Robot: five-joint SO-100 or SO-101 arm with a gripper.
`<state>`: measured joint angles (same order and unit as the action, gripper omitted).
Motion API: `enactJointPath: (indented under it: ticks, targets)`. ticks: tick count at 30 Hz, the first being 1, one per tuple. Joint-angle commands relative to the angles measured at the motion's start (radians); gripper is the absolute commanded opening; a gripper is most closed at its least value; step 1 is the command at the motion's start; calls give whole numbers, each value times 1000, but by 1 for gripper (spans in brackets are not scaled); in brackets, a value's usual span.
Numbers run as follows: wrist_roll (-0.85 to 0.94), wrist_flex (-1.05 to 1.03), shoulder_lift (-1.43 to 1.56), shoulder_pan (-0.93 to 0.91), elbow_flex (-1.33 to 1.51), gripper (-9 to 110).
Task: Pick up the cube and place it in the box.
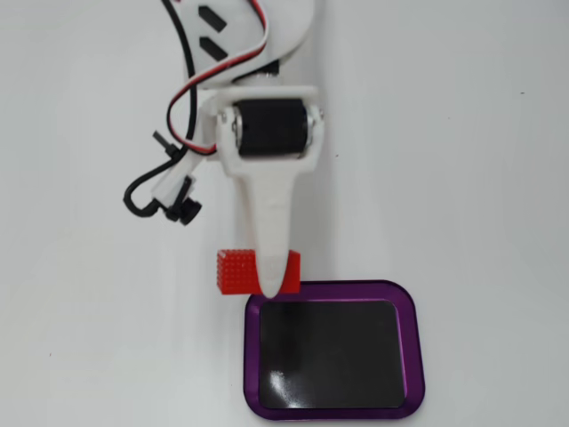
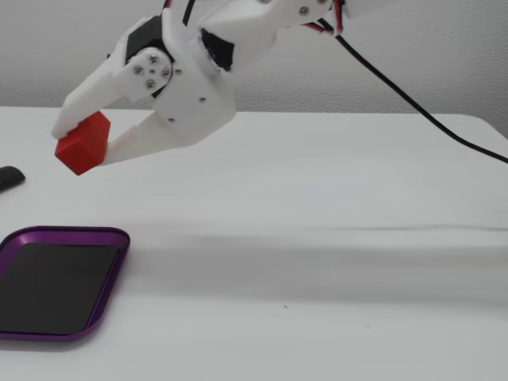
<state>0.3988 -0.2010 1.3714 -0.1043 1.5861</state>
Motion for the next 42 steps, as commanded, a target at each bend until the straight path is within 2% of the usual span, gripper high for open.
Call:
enactJointPath:
  ticks: [1, 10, 17, 25, 31, 42]
  targets:
    - [-2, -21, -52, 5, -115, -1]
    - [8, -55, -77, 8, -153, 0]
    - [-3, -178, -18, 11, -158, 0]
    - [-2, -186, 44, 153, -144, 0]
    - [-2, -176, 41, 170, -146, 0]
    - [-3, -202, 43, 167, -144, 12]
